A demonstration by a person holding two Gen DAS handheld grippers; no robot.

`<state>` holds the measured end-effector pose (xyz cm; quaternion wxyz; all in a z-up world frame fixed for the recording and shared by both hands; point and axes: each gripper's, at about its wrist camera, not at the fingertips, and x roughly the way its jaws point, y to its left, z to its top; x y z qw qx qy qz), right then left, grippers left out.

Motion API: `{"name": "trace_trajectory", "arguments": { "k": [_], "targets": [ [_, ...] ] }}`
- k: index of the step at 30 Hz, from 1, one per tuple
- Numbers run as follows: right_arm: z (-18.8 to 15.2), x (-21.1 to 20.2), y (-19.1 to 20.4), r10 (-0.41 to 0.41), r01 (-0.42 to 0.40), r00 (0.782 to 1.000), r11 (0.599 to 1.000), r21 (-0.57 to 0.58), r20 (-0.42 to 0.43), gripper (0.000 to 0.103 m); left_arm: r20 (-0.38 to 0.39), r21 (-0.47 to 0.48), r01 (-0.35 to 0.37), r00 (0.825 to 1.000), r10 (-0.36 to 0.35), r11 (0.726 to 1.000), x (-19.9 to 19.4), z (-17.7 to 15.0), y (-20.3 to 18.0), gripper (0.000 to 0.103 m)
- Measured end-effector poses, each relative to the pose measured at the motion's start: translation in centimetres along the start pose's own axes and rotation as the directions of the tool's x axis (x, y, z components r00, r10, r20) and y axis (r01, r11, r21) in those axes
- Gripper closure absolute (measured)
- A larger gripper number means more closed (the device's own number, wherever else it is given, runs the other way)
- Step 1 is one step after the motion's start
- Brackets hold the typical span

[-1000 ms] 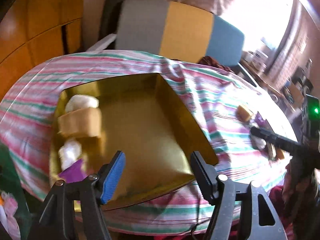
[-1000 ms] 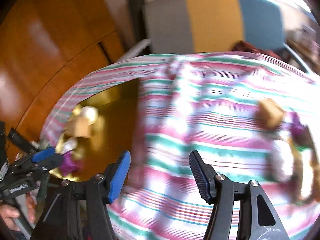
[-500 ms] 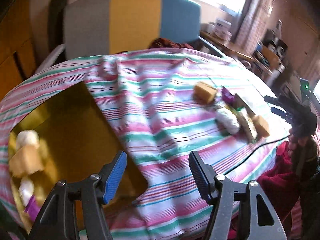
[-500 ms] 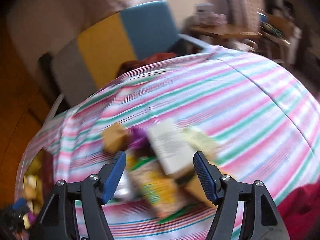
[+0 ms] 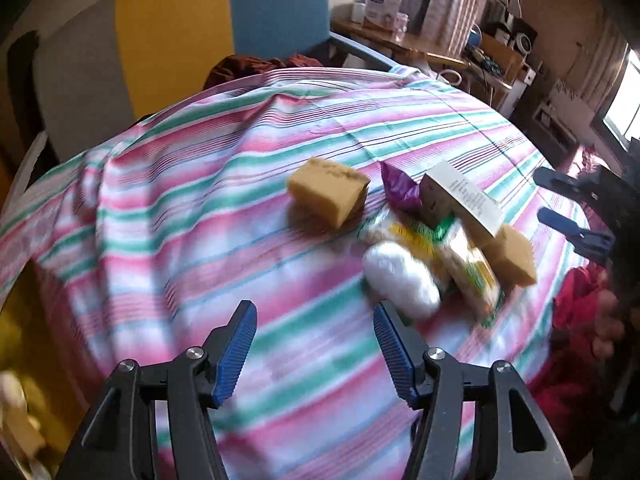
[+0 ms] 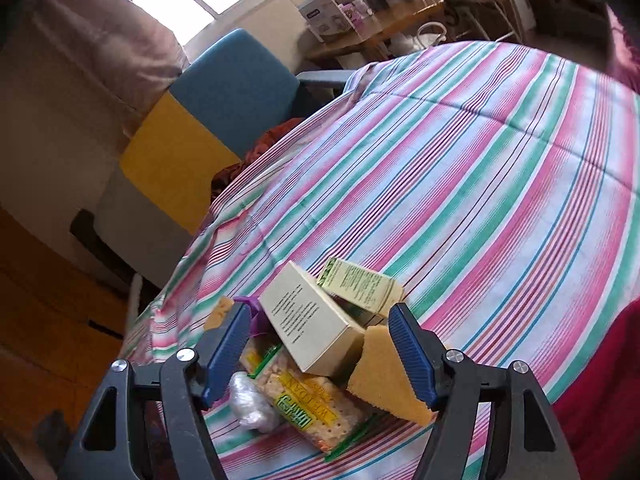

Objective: Organize objects
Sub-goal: 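Grasp a second yellow sponge with the left tool, then grasp the WEIDAN cracker packet with the right tool while left holds the sponge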

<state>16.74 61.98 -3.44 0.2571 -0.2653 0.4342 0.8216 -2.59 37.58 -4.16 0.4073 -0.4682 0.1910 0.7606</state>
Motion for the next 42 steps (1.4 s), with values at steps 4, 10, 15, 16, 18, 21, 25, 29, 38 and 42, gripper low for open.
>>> {"name": "trace_trajectory", "arguments": {
  "k": [4, 10, 15, 16, 18, 21, 25, 29, 38, 42],
  "targets": [
    [-0.1, 0.3, 0.2, 0.028, -0.029, 0.999, 1.0, -0.009, -0.018, 0.029, -0.002, -0.008, 0.007, 1.0, -0.007, 1.0, 2.3, 3.1, -0.5, 0.026],
    [0.0, 0.4, -0.5, 0.069, -0.068, 0.997, 0.997, 0.039, -0.027, 0.026, -0.003, 0.192, -0.042, 0.999, 0.043, 0.98, 5.8, 6.6, -2.4, 0.019],
    [0.2, 0.1, -1.2, 0.086, -0.085, 0.996, 0.993, 0.085, -0.011, 0.026, -0.064, 0.266, -0.015, 0.997, 0.034, 0.964, 9.2, 8.5, -2.4, 0.014],
    [0.3, 0.1, -1.4, 0.088, -0.087, 0.996, 0.991, 0.097, -0.006, 0.026, -0.069, 0.269, -0.014, 0.997, 0.034, 0.963, 9.7, 8.6, -2.3, 0.013],
    [0.4, 0.2, -1.9, 0.092, -0.09, 0.996, 0.988, 0.124, -0.007, 0.024, -0.081, 0.271, -0.008, 0.996, 0.031, 0.963, 10.8, 8.9, -2.2, 0.013],
    [0.5, 0.6, -2.4, 0.093, -0.089, 0.996, 0.985, 0.149, -0.018, 0.024, -0.105, 0.214, 0.024, 0.994, -0.002, 0.977, 12.3, 9.2, -1.1, 0.022],
    [0.6, 0.6, -2.4, 0.08, -0.077, 0.997, 0.986, 0.146, -0.017, 0.024, -0.073, 0.144, 0.069, 0.996, -0.059, 0.987, 11.5, 7.9, -0.3, 0.035],
    [0.8, 0.2, -2.9, 0.063, -0.064, 0.998, 0.985, 0.159, 0.01, 0.024, -0.039, 0.095, 0.044, 0.998, -0.04, 0.995, 9.1, 4.3, 0.2, 0.036],
    [0.7, 0.6, -2.6, 0.033, -0.031, 0.999, 0.99, 0.136, -0.012, 0.024, 0.04, 0.019, -0.005, 0.999, 0.005, 1.0, 3.6, -4.9, 0.1, 0.036],
    [0.6, 1.1, -2.4, 0.019, -0.016, 0.999, 0.993, 0.118, -0.031, 0.024, 0.069, -0.004, -0.004, 0.998, 0.005, 1.0, 1.5, -8.8, -0.1, 0.036]
  ]
}}
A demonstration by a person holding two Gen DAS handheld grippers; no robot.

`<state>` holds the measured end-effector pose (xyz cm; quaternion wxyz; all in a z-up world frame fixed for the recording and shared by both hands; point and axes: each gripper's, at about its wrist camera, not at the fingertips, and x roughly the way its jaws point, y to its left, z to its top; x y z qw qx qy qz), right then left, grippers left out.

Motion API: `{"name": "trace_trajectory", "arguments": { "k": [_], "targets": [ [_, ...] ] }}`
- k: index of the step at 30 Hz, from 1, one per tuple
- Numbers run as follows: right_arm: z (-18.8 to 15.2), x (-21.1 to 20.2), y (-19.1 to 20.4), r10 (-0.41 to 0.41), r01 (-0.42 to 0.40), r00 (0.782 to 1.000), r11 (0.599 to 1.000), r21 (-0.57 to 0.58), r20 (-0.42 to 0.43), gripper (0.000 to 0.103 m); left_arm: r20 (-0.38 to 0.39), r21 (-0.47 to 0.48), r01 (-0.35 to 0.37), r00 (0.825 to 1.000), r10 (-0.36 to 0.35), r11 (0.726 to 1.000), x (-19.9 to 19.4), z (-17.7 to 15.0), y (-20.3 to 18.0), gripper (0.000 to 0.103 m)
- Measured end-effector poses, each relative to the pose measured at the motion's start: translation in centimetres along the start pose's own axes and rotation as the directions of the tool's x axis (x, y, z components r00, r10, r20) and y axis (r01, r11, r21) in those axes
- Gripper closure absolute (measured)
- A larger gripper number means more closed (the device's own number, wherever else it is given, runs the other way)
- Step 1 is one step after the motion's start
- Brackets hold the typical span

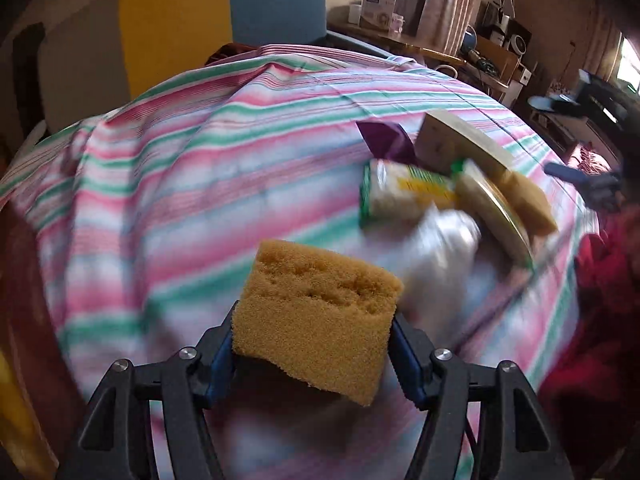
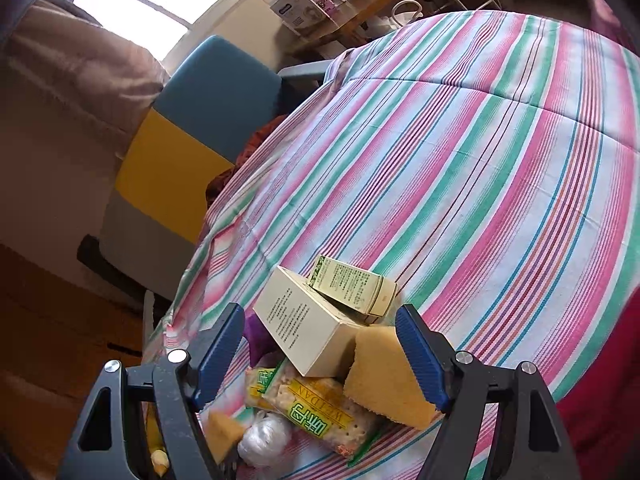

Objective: Organize objects
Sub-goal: 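Grasp the WEIDAN cracker packet with the right tool while left holds the sponge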

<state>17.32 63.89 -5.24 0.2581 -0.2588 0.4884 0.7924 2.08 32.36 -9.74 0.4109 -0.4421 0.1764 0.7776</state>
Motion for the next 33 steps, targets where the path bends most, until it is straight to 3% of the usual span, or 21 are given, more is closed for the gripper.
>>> {"name": "trace_trajectory", "arguments": {
  "k": [5, 13, 26, 28, 33],
  "targets": [
    [-0.4, 0.6, 0.6, -0.032, 0.031, 0.999, 0.999, -0.043, -0.02, 0.024, 0.037, 0.017, -0.016, 0.999, 0.015, 1.0, -1.2, -2.5, -0.6, 0.036],
    [-1.3, 1.7, 2.0, -0.092, 0.082, 0.994, 0.985, -0.151, -0.058, 0.025, 0.086, 0.062, -0.042, 0.996, 0.036, 0.997, -0.5, -2.9, -1.1, 0.036],
    [-3.0, 2.9, 4.5, -0.182, 0.153, 0.981, 0.931, -0.332, -0.059, 0.033, 0.124, 0.069, -0.026, 0.992, 0.017, 0.997, -0.8, -3.6, -0.7, 0.036],
    [-3.6, 2.8, 4.8, -0.172, 0.128, 0.98, 0.929, -0.347, -0.098, 0.043, 0.127, 0.067, -0.02, 0.992, 0.012, 0.998, -0.8, -3.6, -0.6, 0.036],
    [-6.1, 3.7, 5.6, -0.15, 0.044, 0.964, 0.904, -0.426, -0.218, 0.043, 0.136, 0.064, -0.01, 0.991, 0.002, 0.998, -0.8, -3.7, -0.5, 0.036]
  ]
}}
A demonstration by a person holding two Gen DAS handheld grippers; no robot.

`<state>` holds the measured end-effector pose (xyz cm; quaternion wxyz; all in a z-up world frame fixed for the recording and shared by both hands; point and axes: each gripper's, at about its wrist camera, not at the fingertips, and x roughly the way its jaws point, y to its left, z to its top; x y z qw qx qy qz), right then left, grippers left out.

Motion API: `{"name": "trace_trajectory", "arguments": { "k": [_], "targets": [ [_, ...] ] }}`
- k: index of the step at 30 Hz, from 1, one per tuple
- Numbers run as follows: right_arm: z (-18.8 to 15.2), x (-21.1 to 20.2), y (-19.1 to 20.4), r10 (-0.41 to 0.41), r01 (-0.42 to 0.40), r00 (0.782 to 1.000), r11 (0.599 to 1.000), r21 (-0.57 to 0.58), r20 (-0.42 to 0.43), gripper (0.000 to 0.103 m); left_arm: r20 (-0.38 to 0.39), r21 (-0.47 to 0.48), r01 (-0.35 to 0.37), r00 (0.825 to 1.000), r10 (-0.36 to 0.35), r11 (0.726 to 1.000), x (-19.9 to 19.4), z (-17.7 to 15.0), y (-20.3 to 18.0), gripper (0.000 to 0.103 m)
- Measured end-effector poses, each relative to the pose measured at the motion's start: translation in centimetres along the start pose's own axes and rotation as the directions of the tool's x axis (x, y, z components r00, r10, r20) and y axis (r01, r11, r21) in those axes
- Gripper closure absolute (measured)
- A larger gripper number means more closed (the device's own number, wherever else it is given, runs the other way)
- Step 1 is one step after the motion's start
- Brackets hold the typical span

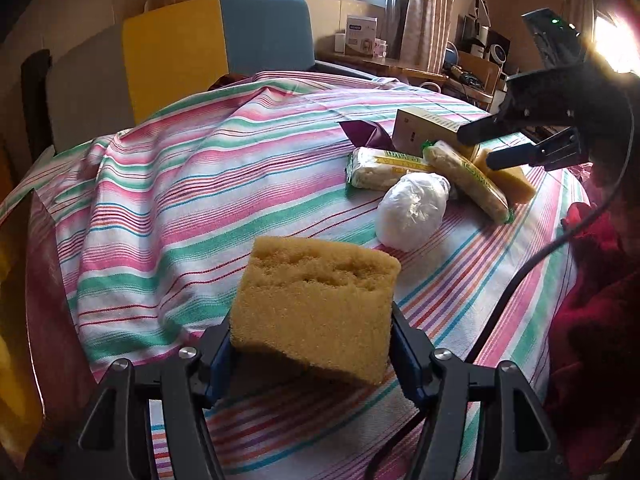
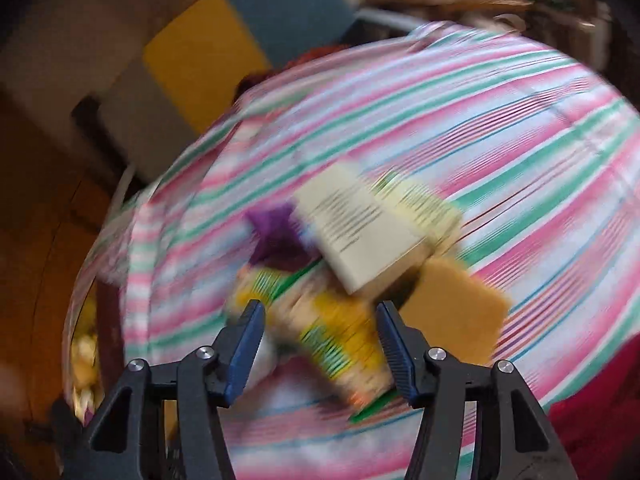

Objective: Organize objects
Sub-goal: 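Grasp the WEIDAN cracker packet with the right tool while left holds the sponge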

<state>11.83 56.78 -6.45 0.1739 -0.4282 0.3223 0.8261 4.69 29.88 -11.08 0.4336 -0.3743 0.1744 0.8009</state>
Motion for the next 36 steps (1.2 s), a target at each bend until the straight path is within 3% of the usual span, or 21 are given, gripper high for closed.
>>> {"name": "trace_trajectory", "arguments": {
  "k": [8, 16, 22, 27, 36],
  "targets": [
    [0.6, 2.8, 0.7, -0.1, 0.085, 0.99, 0.986, -0.143, -0.097, 0.039, 0.002, -0.006, 0.005, 1.0, -0.005, 1.0, 0.0, -0.1, 0.0, 0.036],
    [0.4, 4.7, 0.2, -0.097, 0.069, 0.979, 0.985, -0.16, -0.178, 0.039, 0.005, -0.006, 0.001, 1.0, -0.001, 1.0, 0.0, -0.2, -0.1, 0.036],
    [0.0, 4.9, 0.7, -0.136, 0.097, 0.975, 0.973, -0.211, -0.177, 0.054, 0.006, -0.003, -0.004, 1.0, 0.004, 1.0, -0.1, -0.2, 0.0, 0.036],
    [-0.4, 5.6, 1.4, -0.187, 0.131, 0.965, 0.951, -0.28, -0.183, 0.054, 0.005, 0.0, -0.013, 1.0, 0.013, 1.0, -0.1, -0.2, -0.1, 0.036],
    [-0.5, 5.7, 0.8, -0.183, 0.128, 0.965, 0.954, -0.272, -0.188, 0.054, -0.005, -0.006, -0.009, 1.0, 0.009, 1.0, -0.1, 0.0, 0.0, 0.038]
  ]
}}
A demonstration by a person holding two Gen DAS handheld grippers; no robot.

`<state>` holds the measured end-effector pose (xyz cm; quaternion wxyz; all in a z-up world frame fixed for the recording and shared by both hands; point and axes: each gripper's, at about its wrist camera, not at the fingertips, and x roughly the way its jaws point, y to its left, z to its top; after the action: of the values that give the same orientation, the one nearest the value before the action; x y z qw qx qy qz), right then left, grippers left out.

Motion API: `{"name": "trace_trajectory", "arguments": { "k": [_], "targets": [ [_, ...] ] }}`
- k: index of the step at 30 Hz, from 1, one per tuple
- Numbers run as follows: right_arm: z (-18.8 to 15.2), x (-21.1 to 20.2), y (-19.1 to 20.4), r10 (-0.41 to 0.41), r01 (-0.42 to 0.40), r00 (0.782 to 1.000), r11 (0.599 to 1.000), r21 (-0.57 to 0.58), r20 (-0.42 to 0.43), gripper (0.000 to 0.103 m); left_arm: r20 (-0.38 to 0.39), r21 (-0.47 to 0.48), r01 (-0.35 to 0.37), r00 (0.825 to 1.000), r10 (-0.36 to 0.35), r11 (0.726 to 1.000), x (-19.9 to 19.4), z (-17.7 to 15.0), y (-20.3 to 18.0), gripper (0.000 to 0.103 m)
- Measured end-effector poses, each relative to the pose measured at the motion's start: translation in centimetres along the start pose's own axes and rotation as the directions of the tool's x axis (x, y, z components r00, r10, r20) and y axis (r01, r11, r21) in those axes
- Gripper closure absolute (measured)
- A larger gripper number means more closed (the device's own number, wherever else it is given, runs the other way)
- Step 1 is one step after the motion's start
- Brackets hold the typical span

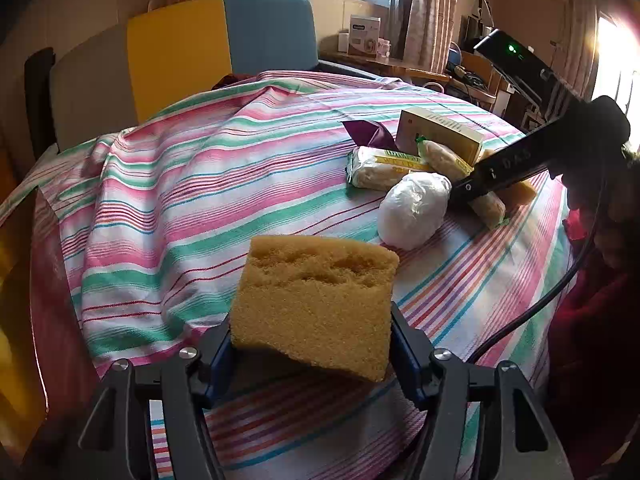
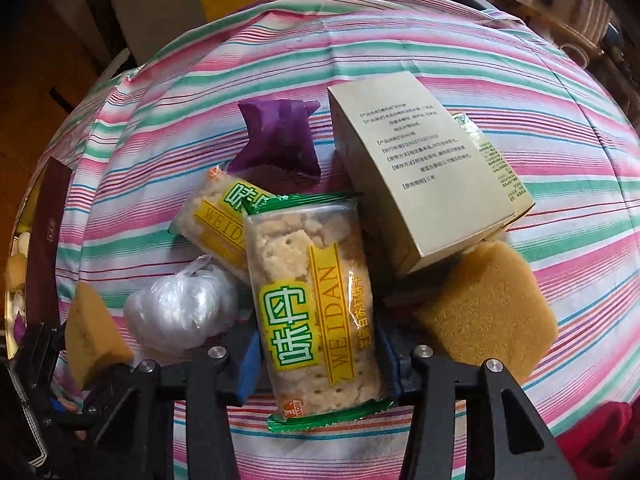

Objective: Organize objects
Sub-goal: 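Carry the yellow sponge into the gold tray and open the left tool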

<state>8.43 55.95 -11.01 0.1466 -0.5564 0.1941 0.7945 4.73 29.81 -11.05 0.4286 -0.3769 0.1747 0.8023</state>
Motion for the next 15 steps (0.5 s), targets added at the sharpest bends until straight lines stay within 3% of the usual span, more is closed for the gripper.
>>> {"name": "trace_trajectory", "arguments": {
  "k": [3, 5, 8, 12, 15],
  "targets": [
    [-0.1, 0.1, 0.3, -0.022, 0.022, 1.0, 0.999, -0.031, 0.004, 0.054, -0.017, 0.0, -0.004, 1.0, 0.004, 1.0, -0.3, 0.1, 0.0, 0.04],
    [-0.1, 0.1, 0.4, -0.029, 0.03, 1.0, 0.999, -0.041, 0.007, 0.054, -0.021, -0.034, 0.032, 0.999, -0.032, 0.999, -1.1, 0.3, 0.2, 0.04],
    [-0.3, 0.0, 0.6, -0.038, 0.039, 0.999, 0.998, -0.05, 0.012, 0.054, 0.041, -0.038, 0.045, 0.998, -0.043, 0.998, -3.8, 1.1, 0.5, 0.04],
    [-0.3, -0.1, 0.5, -0.043, 0.043, 0.999, 0.998, -0.054, 0.015, 0.054, 0.101, -0.144, 0.058, 0.994, -0.044, 0.988, -8.2, 2.0, 3.6, 0.04],
    [-0.4, -0.2, 0.4, -0.05, 0.051, 0.999, 0.997, -0.061, 0.018, 0.054, 0.114, -0.265, 0.002, 0.993, 0.03, 0.964, -11.7, 1.8, 8.3, 0.04]
  ]
}}
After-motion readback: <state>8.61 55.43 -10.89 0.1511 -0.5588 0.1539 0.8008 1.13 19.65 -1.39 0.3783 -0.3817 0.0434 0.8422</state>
